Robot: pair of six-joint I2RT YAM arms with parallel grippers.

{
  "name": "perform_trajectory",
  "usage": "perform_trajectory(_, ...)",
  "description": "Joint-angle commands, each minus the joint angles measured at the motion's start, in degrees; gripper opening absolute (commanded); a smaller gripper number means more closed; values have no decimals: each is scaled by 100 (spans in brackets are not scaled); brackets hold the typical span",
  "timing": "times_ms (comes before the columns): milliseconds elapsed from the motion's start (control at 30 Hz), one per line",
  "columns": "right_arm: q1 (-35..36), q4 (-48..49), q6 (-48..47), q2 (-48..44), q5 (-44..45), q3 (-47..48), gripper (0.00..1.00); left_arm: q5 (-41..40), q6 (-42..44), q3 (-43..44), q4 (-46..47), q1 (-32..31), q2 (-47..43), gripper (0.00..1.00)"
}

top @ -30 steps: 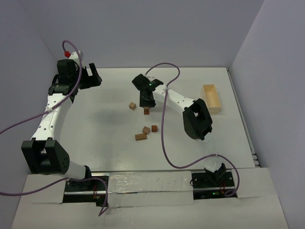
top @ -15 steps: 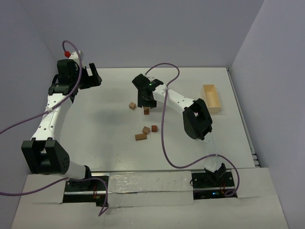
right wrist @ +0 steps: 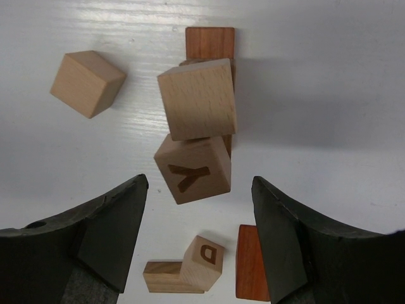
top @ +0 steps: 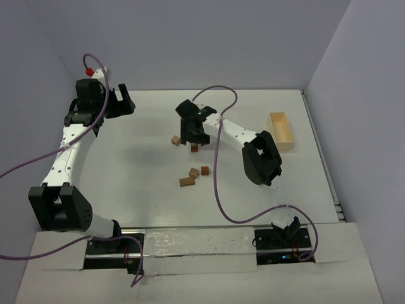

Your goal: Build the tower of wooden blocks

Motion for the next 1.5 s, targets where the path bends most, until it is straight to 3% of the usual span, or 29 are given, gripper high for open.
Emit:
perform_trajectory(0,27,93,-25,-108,130,-38,75,108,81,249,241,44,-15,99)
perform_trajectory(967,-156,-101,-43,446,301,748,70,91,133,178,267,44,-16,99)
perform_trajectory(1467,-184,-57,-105,426,214,807,60,101,115,135,293,44,-16,99)
